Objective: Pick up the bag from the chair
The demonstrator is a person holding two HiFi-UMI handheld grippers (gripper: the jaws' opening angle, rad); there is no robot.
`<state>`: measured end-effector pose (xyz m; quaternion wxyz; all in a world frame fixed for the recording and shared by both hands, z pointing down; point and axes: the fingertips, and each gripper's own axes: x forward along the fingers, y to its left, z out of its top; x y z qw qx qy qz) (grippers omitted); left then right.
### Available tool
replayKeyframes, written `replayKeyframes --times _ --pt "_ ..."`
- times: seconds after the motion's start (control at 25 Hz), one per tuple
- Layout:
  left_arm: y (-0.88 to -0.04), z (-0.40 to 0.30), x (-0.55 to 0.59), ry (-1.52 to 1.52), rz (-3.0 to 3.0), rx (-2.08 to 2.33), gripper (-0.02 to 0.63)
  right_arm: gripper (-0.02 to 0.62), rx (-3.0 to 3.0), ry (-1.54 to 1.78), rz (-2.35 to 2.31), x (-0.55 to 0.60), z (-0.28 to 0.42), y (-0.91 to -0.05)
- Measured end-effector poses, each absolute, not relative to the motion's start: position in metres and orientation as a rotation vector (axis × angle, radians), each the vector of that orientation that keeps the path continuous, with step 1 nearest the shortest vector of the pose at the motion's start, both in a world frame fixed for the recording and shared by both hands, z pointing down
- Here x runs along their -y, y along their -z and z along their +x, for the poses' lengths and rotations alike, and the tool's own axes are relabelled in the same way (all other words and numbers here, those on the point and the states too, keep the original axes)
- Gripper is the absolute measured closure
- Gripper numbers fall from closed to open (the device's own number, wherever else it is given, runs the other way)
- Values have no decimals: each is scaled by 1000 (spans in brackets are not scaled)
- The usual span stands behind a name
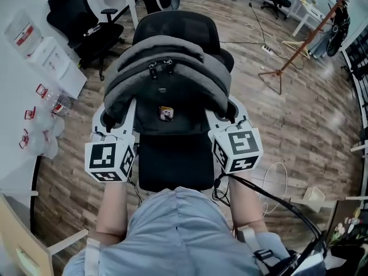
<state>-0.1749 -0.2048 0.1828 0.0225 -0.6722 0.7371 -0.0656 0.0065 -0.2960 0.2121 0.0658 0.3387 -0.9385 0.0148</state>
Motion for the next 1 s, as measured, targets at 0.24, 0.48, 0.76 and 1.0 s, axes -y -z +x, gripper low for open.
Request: replayKeyframes --times 0.24,0.48,0.76,1.0 --pt "-178 -170 202 211 -2081 -2280 445 468 2828 -42 1032 291 12 -209" --pt "-179 -165 202 212 -2085 -2277 445 471 2821 -22 1047 290 16 -211" --pt "-173 -164 205 200 -2088 -2259 445 471 2827 -15 1063 293 18 -205" --pt "-167 -158 205 198 -2083 -2250 446 471 2831 -6 1070 292 24 -200"
